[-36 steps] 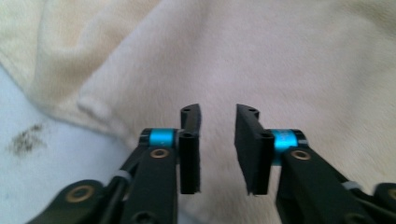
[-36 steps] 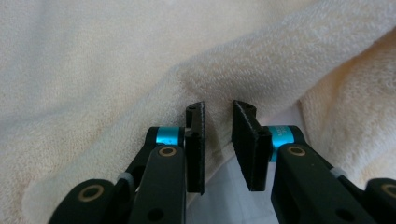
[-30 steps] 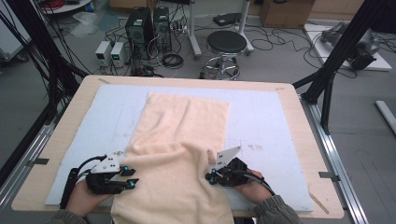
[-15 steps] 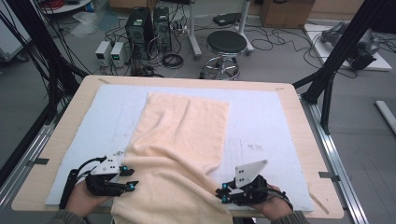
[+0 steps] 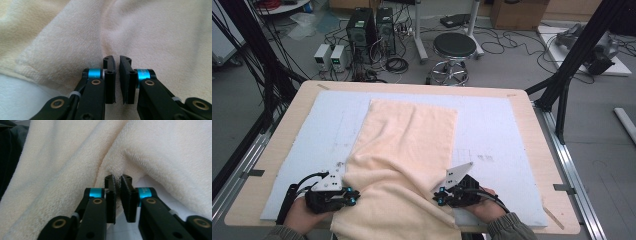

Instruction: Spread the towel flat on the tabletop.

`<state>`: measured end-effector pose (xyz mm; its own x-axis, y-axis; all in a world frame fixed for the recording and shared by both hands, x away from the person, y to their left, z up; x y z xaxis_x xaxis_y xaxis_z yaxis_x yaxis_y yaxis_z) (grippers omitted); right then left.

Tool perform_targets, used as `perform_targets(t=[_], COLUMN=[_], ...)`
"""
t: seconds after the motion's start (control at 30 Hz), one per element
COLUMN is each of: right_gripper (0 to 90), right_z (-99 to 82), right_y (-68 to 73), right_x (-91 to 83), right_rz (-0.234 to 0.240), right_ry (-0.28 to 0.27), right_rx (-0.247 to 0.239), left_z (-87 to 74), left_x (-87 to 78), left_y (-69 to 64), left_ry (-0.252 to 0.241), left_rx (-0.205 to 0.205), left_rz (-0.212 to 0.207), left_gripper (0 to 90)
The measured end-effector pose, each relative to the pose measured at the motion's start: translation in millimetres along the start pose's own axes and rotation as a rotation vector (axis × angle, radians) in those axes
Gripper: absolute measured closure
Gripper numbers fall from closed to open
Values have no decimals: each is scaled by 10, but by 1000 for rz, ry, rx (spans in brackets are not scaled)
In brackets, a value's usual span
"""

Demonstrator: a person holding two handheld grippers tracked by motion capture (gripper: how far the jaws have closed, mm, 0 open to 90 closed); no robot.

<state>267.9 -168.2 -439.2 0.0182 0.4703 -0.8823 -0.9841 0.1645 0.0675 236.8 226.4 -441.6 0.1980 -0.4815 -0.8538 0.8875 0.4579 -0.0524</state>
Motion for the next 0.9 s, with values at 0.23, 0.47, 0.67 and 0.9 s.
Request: perform_targets(t=[0.23,0.47,0.67,0.9], right_gripper=[862,742,672,813], right_z=[-157,-300,-198,-70], right_y=[135,141,-100,-315], right_x=[-196,-514,-333,-47], right_rz=[41,-9,-100,-69], right_ry=[1,-118,-73,8], right_rx=[-5,53,97,114], left_z=[-99,-78,-26,-11], left_x=[-105,-323,-207,7], left_y=[-195,-221,34,141], left_ry=[6,-91,-88,-20], left_rx=[49,43,-7,-16], left_rz=[-92,-75,23,0], left_gripper=[841,736,638,704])
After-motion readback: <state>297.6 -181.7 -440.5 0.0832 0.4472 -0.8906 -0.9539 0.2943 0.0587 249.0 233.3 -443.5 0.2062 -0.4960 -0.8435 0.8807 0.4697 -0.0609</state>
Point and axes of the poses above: each handheld gripper's, and its own axes: x roughly forward along the jaws, z roughly out of its top, y roughly to its left, the point moved 1 cm from there along x, roughly forward along the jaws, and after that the axes turned 15 degrees about y, right-handed, at the moved point
